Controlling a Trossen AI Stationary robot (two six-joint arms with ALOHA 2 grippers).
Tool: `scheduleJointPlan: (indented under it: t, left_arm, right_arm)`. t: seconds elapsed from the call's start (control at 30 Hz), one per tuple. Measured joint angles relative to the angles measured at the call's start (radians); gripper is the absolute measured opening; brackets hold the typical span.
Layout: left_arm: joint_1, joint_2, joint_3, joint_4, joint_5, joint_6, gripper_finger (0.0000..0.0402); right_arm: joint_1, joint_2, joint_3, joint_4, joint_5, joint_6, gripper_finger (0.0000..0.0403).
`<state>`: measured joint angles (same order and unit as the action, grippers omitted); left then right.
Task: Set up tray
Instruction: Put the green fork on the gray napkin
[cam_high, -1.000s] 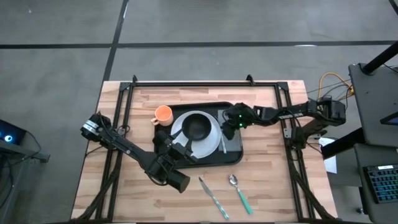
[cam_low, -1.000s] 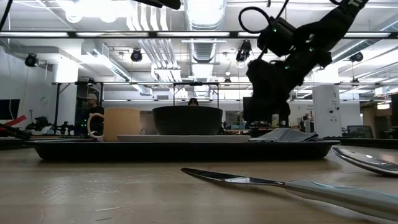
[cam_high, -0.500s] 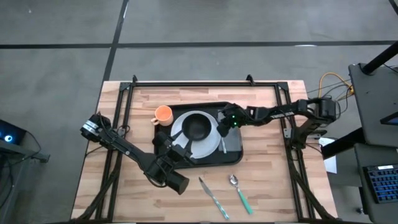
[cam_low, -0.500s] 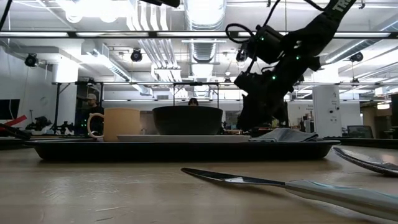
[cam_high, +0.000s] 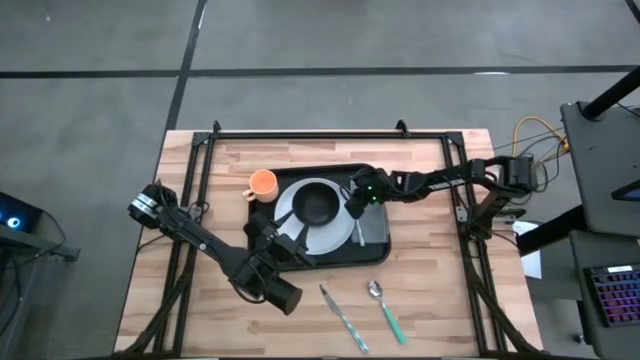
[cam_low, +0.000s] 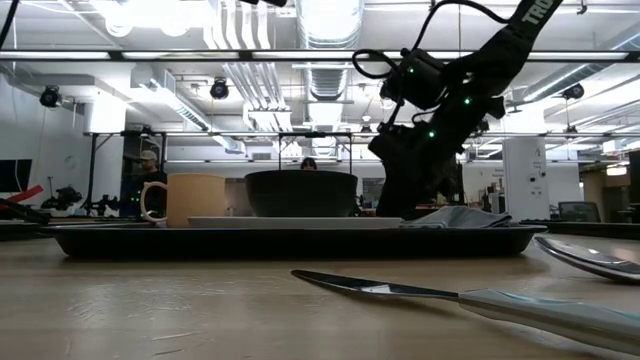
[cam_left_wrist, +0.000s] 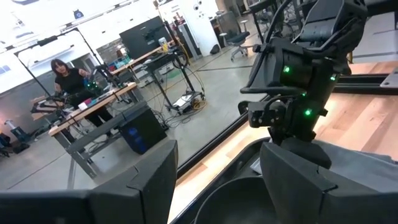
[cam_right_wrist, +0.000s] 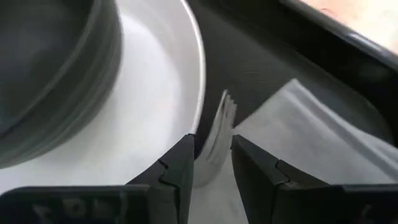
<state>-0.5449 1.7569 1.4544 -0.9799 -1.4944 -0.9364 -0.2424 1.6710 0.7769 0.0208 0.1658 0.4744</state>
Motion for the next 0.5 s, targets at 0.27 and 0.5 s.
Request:
scheduleJointPlan:
  t: [0.27,0.5]
  left_arm:
    - [-0.009,-0.008,0.0,0.0,0.0,0.0,0.0208]
    - [-0.011,-0.011,0.0,0.0,0.0,0.0,0.0208]
  right_arm:
    - [-0.003,-0.04,0.003,-0.151,0.119,-0.007,0.0081]
    - [0.004,-0.09,0.002,-0.101,0.078,-0.029,0.0081]
